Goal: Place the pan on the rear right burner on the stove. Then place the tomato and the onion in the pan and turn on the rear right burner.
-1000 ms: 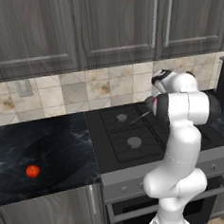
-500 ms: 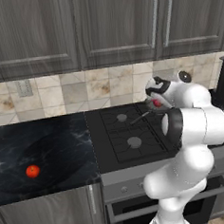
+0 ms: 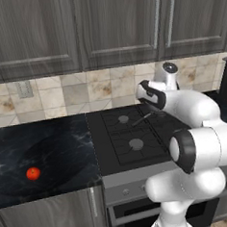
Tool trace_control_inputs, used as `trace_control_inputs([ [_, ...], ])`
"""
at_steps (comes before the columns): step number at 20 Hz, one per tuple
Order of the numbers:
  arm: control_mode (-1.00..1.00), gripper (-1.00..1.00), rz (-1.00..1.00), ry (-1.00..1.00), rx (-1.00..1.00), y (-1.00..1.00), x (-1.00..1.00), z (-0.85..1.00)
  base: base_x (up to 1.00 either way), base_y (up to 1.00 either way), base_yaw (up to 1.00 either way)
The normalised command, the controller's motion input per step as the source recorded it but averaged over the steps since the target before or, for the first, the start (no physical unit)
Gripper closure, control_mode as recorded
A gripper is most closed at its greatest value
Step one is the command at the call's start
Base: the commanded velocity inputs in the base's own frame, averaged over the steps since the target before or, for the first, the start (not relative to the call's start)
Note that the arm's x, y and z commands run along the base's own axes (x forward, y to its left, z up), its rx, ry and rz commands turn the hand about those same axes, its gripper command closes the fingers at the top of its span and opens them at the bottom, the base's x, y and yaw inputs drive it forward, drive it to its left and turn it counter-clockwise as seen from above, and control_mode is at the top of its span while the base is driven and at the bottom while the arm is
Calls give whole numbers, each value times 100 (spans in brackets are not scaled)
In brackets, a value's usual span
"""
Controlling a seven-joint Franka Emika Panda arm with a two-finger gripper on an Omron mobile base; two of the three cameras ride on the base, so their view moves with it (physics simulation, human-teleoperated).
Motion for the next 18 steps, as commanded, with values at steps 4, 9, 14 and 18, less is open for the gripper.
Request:
trace_control_inputs([
  [4, -100, -100, 0, 16, 0, 69, -35, 16, 0, 0, 0],
  [9, -100, -100, 0, 13, 0, 68, -42, 2, 0, 0, 0],
  [14, -100, -100, 0, 10, 0, 73, -39, 0, 0, 0, 0],
  [18, -100, -100, 0, 6, 0, 80, -22, 0, 0, 0, 0],
])
